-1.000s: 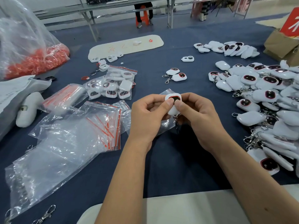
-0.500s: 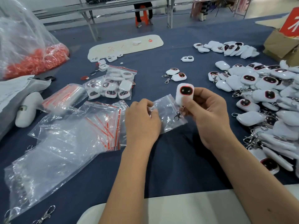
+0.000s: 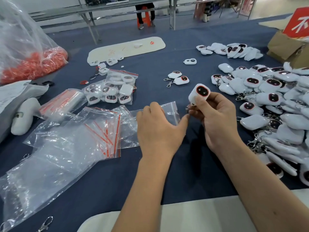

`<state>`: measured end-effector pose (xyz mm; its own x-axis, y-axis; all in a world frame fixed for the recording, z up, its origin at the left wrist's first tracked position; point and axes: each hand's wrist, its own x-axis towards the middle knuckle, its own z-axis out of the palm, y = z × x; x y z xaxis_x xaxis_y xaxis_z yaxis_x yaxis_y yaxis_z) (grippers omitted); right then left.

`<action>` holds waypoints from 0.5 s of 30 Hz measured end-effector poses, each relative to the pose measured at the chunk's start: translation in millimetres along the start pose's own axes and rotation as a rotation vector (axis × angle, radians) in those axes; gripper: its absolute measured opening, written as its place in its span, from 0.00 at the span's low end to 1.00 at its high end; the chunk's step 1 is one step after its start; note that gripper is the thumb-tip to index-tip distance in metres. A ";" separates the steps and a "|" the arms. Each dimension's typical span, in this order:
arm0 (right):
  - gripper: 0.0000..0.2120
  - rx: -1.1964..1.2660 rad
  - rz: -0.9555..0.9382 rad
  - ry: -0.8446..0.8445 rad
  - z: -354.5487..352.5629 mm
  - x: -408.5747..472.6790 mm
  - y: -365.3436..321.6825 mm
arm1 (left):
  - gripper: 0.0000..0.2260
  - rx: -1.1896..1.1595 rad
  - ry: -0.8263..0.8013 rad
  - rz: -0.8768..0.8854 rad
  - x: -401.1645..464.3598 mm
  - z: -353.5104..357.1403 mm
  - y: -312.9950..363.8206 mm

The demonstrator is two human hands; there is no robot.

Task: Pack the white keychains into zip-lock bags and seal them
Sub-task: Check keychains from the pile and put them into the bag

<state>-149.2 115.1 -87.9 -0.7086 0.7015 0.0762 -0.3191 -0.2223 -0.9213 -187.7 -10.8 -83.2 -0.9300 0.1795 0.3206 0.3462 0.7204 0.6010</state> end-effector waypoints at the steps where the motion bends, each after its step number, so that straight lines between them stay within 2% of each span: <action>1: 0.06 -0.004 0.009 -0.014 1.2 -0.8 1.0 | 0.25 0.005 -0.005 -0.008 -0.2 0.9 -0.5; 7: 0.08 -0.076 0.036 -0.141 3.8 -6.0 1.7 | 0.10 -0.079 0.004 -0.078 3.4 -2.8 -7.5; 15: 0.04 -0.317 -0.004 -0.313 3.8 -9.6 4.0 | 0.11 -0.196 0.014 -0.096 5.9 -8.4 -8.1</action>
<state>-146.0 105.0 -90.9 -0.8796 0.4526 0.1468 -0.1480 0.0329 -0.9884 -194.9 -21.1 -80.1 -0.9585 0.1061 0.2645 0.2748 0.5895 0.7596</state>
